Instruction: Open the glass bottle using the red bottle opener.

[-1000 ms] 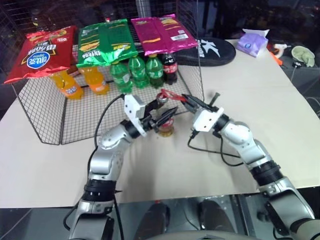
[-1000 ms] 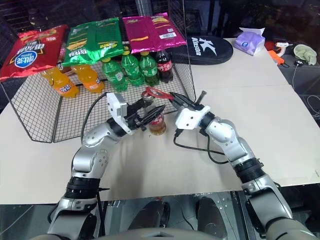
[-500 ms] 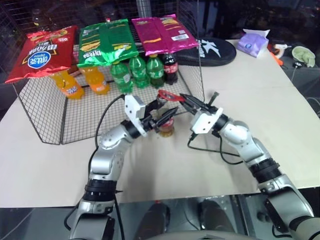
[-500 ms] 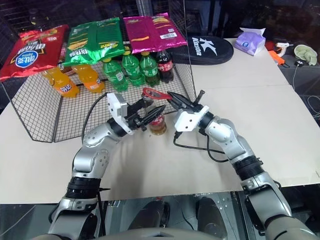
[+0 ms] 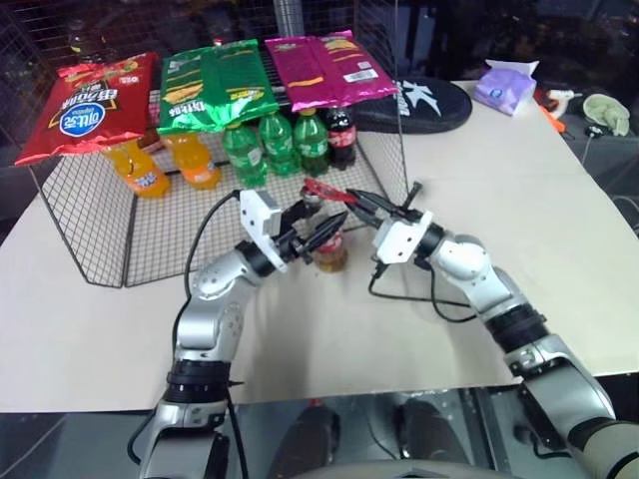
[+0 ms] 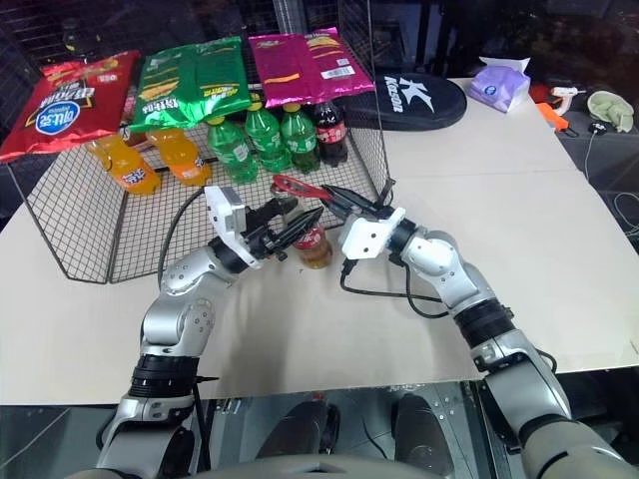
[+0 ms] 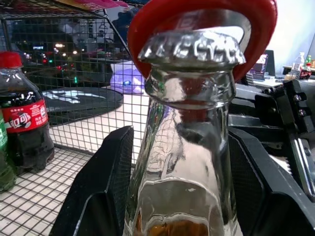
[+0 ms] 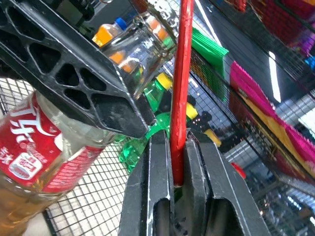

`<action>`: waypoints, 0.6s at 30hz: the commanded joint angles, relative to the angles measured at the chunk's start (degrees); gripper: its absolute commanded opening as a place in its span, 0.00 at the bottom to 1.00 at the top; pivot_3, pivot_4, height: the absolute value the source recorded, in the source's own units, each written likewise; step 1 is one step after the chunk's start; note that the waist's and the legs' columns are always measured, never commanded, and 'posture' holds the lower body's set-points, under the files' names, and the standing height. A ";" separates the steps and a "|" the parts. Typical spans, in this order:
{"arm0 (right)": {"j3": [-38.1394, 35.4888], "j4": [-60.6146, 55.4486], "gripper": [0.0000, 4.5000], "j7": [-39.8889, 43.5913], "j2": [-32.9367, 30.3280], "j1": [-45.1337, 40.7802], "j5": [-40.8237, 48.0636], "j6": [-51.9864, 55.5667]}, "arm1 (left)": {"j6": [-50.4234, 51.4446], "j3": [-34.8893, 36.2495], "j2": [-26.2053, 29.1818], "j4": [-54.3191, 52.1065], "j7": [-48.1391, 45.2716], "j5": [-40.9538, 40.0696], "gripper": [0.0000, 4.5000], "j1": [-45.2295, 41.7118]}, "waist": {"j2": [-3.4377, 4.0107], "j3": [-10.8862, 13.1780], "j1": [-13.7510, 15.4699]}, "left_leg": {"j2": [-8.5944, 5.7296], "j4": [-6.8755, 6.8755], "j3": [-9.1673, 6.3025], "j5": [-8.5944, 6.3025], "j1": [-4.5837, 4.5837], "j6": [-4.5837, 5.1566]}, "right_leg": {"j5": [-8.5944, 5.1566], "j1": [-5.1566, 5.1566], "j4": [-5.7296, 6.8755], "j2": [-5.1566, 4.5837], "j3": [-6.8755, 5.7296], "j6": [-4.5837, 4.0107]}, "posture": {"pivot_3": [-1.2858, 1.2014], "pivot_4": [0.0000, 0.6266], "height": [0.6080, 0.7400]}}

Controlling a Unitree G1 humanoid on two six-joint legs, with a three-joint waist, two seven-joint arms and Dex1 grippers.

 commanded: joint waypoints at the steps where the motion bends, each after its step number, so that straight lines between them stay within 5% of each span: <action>1: 4.06 1.60 0.00 1.31 -1.88 -3.07 -6.41 -5.81 | 0.68 -1.73 -0.90 -0.21 0.33 0.25 0.48 -1.66 | 0.02 -0.01 -0.02 | 0.00 0.00 0.00 0.00 0.00 0.00 | 0.00 0.00 0.00 0.00 0.00 0.00 | 0.52 0.24 1.00; 18: 1.56 10.02 0.00 -9.95 -9.17 -15.37 -17.06 -16.59 | 1.19 -2.11 -1.73 1.01 0.20 0.79 0.48 -3.60 | 0.02 0.00 -0.05 | 0.00 -0.03 0.02 0.00 -0.07 0.00 | 0.00 -0.02 -0.02 0.00 0.01 0.00 | 0.52 0.24 1.00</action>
